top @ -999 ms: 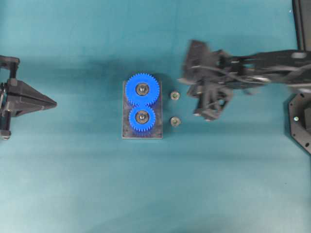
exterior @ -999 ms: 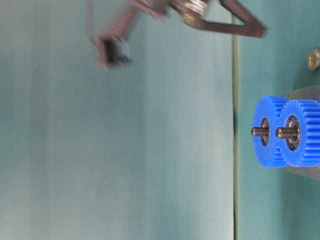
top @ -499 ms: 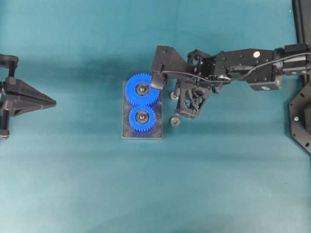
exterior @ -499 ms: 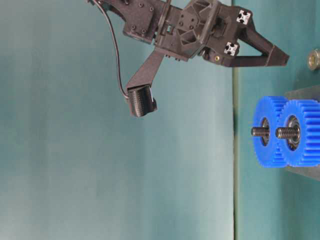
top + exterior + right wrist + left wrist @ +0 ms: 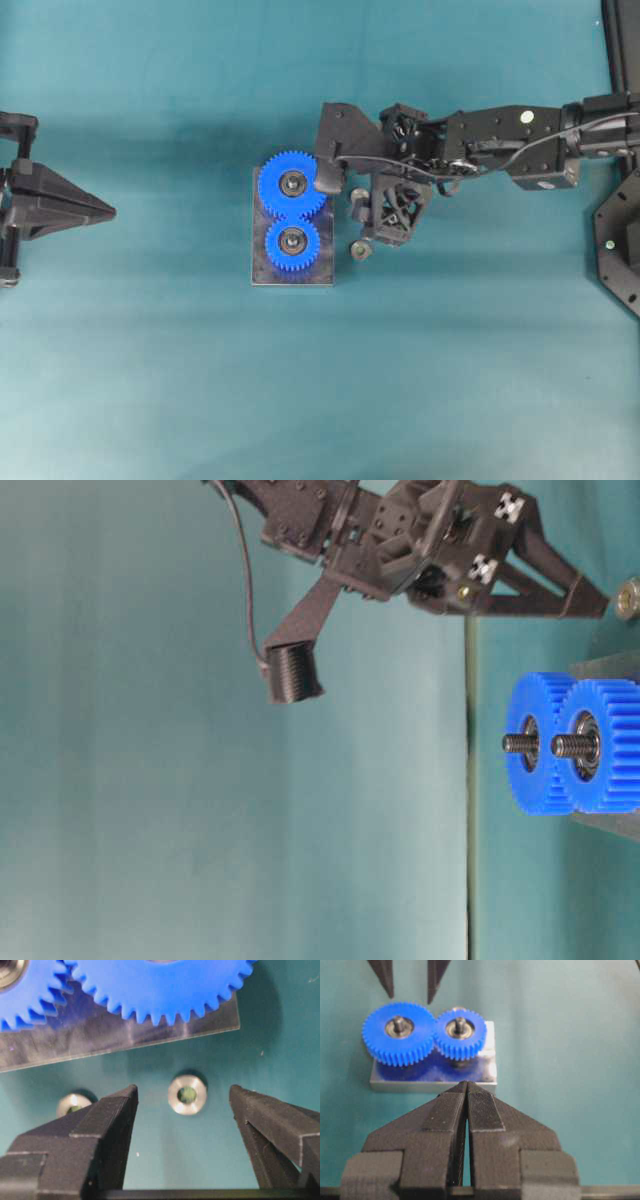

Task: Insert the washer onto the shaft.
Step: 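Lower the right gripper and pinch the upper silver washer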

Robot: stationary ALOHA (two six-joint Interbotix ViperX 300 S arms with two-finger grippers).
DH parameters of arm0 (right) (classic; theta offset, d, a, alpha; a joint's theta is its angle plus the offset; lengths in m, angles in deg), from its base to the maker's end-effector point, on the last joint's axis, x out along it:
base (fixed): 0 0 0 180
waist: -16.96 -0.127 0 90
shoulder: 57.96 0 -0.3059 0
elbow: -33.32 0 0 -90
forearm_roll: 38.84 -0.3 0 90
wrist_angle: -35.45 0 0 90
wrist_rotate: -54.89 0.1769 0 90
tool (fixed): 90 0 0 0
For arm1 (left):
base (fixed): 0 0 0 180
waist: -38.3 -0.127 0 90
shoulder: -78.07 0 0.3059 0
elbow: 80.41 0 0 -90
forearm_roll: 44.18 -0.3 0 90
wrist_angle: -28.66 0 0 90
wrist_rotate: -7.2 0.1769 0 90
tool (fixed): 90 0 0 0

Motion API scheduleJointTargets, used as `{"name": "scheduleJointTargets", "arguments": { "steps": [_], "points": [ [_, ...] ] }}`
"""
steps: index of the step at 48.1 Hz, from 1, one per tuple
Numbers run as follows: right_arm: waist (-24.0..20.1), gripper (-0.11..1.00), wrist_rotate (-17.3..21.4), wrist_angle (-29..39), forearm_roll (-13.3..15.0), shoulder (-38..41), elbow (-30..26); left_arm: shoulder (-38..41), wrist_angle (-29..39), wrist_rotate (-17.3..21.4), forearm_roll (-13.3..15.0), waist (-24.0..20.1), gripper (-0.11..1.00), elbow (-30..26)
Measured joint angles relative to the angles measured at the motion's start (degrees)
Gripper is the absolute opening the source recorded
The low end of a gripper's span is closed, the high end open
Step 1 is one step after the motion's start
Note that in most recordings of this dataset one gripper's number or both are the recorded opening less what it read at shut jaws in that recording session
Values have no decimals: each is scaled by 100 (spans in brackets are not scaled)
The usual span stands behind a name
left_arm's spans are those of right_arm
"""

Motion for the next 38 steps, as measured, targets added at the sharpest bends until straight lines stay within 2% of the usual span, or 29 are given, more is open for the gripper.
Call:
{"name": "scheduleJointTargets", "arguments": {
  "steps": [19,38],
  "points": [
    [0,78,0,-387,0,255,123,0,0,-26,-9,0,1,0],
    [18,77,0,-466,-9,404,123,0,0,-44,0,9,1,0]
  ]
}}
